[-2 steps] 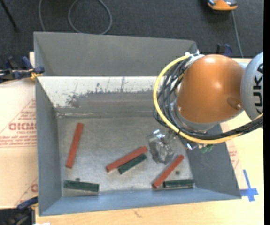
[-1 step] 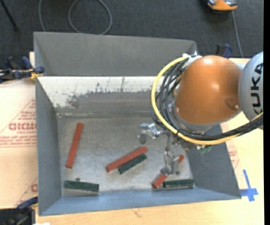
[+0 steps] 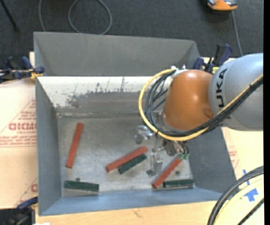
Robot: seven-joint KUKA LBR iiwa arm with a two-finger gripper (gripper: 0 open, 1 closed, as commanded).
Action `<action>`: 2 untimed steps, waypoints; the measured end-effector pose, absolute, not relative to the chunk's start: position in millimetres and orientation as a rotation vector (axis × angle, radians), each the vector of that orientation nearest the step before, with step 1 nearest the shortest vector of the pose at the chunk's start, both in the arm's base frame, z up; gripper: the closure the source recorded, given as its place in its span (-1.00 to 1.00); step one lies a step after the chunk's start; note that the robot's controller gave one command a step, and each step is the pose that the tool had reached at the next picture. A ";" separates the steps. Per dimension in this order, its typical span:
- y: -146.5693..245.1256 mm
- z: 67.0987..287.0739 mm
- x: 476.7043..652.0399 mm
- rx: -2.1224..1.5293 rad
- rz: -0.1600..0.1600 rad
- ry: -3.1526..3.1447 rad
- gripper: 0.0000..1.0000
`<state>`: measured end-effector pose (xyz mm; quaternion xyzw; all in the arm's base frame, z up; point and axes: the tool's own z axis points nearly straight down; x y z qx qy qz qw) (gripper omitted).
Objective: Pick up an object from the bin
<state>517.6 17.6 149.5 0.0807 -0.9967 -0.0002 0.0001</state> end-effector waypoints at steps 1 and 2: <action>18.3 70.5 503.3 0.095 -0.001 -3.144 -1.00; 18.4 72.7 505.1 0.096 -0.001 -3.149 1.00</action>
Offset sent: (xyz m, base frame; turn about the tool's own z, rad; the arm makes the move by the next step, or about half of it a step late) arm -0.0153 0.0013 -0.0795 0.1026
